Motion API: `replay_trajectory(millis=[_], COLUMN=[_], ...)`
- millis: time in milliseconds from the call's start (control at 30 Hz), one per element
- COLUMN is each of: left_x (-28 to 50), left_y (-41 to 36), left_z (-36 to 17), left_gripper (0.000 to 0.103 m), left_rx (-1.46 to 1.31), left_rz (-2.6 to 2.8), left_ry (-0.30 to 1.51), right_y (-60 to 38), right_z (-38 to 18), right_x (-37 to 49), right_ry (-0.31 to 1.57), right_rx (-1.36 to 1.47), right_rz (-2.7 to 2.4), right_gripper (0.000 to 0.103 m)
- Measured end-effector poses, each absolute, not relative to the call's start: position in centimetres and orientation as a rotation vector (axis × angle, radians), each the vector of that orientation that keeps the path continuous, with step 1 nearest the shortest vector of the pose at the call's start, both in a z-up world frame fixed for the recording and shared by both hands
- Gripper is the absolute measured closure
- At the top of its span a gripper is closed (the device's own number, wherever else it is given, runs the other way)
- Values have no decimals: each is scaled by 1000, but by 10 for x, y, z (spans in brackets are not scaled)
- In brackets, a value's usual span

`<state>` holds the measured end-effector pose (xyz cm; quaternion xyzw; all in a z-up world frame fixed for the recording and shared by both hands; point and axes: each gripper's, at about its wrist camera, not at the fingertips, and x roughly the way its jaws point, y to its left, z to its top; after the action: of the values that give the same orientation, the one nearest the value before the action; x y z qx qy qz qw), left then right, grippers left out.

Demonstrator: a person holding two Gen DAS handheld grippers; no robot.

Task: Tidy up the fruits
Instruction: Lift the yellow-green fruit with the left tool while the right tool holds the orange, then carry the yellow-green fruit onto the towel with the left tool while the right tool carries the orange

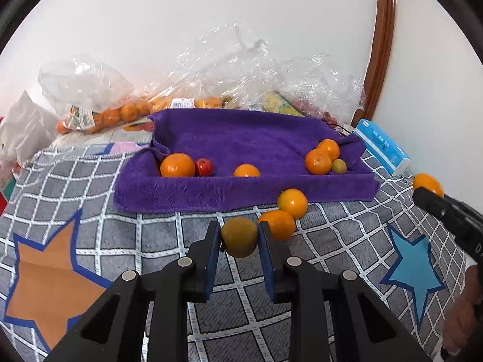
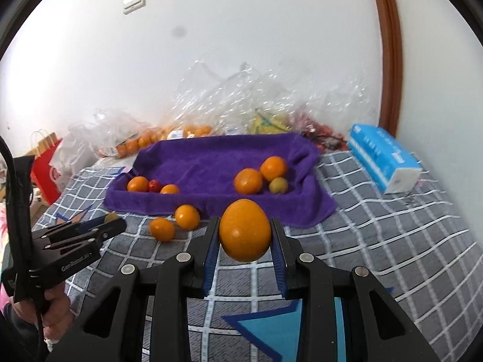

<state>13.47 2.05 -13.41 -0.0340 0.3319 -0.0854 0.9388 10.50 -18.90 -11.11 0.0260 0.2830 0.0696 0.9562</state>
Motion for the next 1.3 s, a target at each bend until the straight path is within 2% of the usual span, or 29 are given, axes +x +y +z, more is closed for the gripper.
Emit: replay_trajectory(millis=[833, 1167, 1300], left_x=[137, 147, 161], left_y=[59, 68, 70], left_z=[-60, -42, -47], left_gripper=[79, 79, 79], left_rx=[-111, -92, -98], left_rz=[-78, 15, 20], left_ry=[618, 518, 532], right_y=[-187, -193, -188], right_z=[-49, -39, -38], right_x=[140, 170, 185], right_ry=[464, 479, 481], right_rx=[48, 109, 107], right_rz=[114, 108, 112], right_gripper=[71, 71, 71])
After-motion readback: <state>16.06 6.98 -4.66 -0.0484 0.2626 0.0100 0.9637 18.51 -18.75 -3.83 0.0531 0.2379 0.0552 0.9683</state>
